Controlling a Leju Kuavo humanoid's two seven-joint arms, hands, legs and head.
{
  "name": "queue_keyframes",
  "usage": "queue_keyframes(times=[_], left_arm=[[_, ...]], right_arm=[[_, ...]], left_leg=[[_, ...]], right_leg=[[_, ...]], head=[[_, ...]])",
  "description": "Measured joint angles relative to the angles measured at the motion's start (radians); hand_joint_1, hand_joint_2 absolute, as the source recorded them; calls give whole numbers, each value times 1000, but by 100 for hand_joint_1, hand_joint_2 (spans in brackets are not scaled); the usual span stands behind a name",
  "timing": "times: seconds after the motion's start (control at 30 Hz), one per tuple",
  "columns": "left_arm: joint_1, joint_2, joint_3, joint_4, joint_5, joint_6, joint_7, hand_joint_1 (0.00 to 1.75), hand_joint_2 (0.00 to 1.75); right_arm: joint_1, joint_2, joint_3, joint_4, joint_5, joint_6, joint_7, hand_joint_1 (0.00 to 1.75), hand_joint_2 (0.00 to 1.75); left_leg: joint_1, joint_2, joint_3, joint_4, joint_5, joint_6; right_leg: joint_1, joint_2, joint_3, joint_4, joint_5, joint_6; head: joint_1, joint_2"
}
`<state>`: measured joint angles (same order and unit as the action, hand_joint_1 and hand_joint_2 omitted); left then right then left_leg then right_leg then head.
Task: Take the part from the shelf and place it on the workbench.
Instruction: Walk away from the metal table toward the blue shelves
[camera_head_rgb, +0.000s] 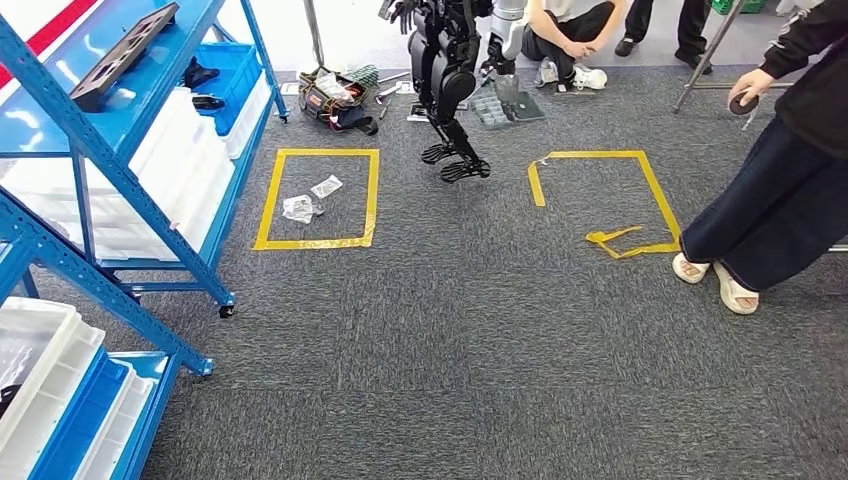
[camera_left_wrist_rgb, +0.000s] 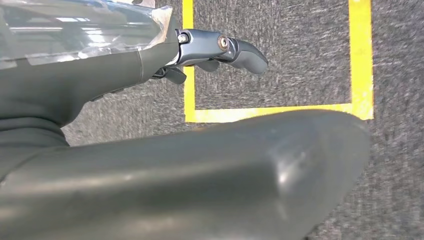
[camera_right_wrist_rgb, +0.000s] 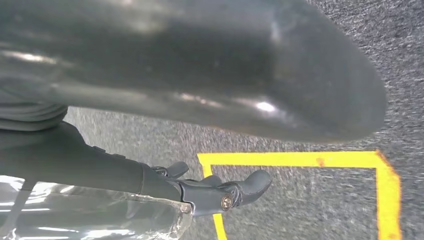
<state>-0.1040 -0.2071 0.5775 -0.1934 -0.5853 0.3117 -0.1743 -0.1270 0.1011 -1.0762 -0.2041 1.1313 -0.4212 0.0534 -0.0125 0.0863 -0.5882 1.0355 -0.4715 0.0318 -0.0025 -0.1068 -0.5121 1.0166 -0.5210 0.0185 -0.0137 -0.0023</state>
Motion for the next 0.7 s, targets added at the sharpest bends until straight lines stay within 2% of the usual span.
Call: queue_keyframes(times=[0.07, 0.1, 0.13, 0.2, 0.23, 0.27, 0.3, 0.33, 0.37, 0.43, 0.47, 0.5, 0.53, 0.6, 0.63, 0.67, 0.7], left_arm=[[0, 0, 0, 0, -1, 0, 0, 0, 0], [1, 0, 0, 0, -1, 0, 0, 0, 0], [1, 0, 0, 0, -2, 0, 1, 0, 0], [-1, -3, -1, 0, -2, 0, 1, 0, 0], [-2, -5, -1, 0, -3, 0, 1, 0, 0], [-2, -6, -1, 0, -3, 0, 2, 0, 0], [0, -6, -1, 0, -3, 0, 2, 0, 0], [1, -6, -1, 0, -3, 0, 2, 0, 0], [2, -7, -1, 0, -3, 0, 3, 0, 0], [2, -7, -1, 0, -3, 0, 3, 0, 0], [1, -7, -1, 0, -4, 0, 3, 0, 0], [0, -7, -1, 0, -4, 0, 3, 0, 0], [1, -6, -1, 0, -5, -1, 3, 0, 0], [3, -6, -1, 0, -8, -2, 3, 0, 0], [5, -5, -1, 0, -9, -2, 3, 0, 0], [5, -5, -2, 0, -10, -3, 3, 0, 0], [5, -5, -2, 0, -10, -3, 4, 0, 0]], right_arm=[[0, 2, 0, 0, -2, 0, -1, 0, 0], [0, 2, 0, 0, -4, 0, -1, 0, 0], [0, 3, 0, 0, -6, 0, -2, 0, 0], [3, 2, 0, 0, -8, 1, -4, 0, 0], [6, 2, 0, 1, -8, 1, -4, 0, 0], [7, 0, 0, 1, -9, 1, -3, 0, 0], [8, -1, 0, 1, -10, 2, -3, 0, 0], [8, -2, -1, 1, -10, 2, -3, 0, 0], [8, -3, -1, 1, -10, 2, -3, 0, 0], [7, -3, -1, 1, -9, 3, -3, 0, 0], [7, -3, -1, 1, -9, 4, -3, 0, 0], [7, -3, -1, 1, -9, 5, -3, 0, 0], [7, -2, -1, 1, -10, 5, -3, 0, 0], [6, -2, -1, 2, -13, 6, -3, 0, 0], [6, -3, -1, 1, -14, 6, -4, 0, 0], [6, -3, -1, 1, -14, 6, -5, 0, 0], [7, -3, -2, 1, -14, 6, -6, 0, 0]], left_leg=[[-4, -22, 0, -9, 2, 8], [-2, -34, 3, -16, 6, 13], [1, -47, 6, -22, 11, 19], [6, -74, 8, -30, 19, 27], [7, -89, 6, -29, 20, 29], [7, -104, 5, -29, 21, 30], [8, -119, 5, -28, 21, 29], [10, -131, 6, -28, 21, 28], [12, -142, 7, -27, 22, 26], [16, -164, 6, -22, 21, 18], [16, -174, 4, -18, 19, 12], [16, -184, 1, -14, 17, 5], [15, -191, -2, -12, 17, -1], [17, -203, -6, -14, 21, -10], [19, -199, -9, -12, 19, -14], [19, -182, -16, 3, 9, -18], [19, -158, -31, 37, -13, -21]], right_leg=[[1, -19, 3, -2, -4, 8], [0, -10, 3, 4, -9, 12], [-1, 12, -5, 24, -22, 14], [-5, 74, -54, 131, -72, 11], [-6, 91, -90, 202, -100, 9], [-8, 99, -120, 261, -118, 10], [-9, 102, -134, 284, -119, 16], [-12, 103, -133, 276, -107, 26], [-14, 104, -119, 239, -85, 36], [-25, 126, -64, 113, -30, 59], [-28, 142, -41, 60, -9, 63], [-30, 153, -26, 22, 4, 61], [-30, 159, -22, 8, 8, 53], [-25, 144, -19, 7, 12, 33], [-26, 136, -17, 7, 15, 26], [-27, 128, -15, 6, 17, 20], [-27, 118, -15, 4, 18, 14]], head=[[0, 0], [1, 0], [2, 0], [4, 0], [5, 0], [5, 0], [5, 0], [5, 0], [5, 0], [6, 0], [7, 0], [8, 0], [8, 0], [7, 0], [6, 0], [5, 0], [1, 0]])
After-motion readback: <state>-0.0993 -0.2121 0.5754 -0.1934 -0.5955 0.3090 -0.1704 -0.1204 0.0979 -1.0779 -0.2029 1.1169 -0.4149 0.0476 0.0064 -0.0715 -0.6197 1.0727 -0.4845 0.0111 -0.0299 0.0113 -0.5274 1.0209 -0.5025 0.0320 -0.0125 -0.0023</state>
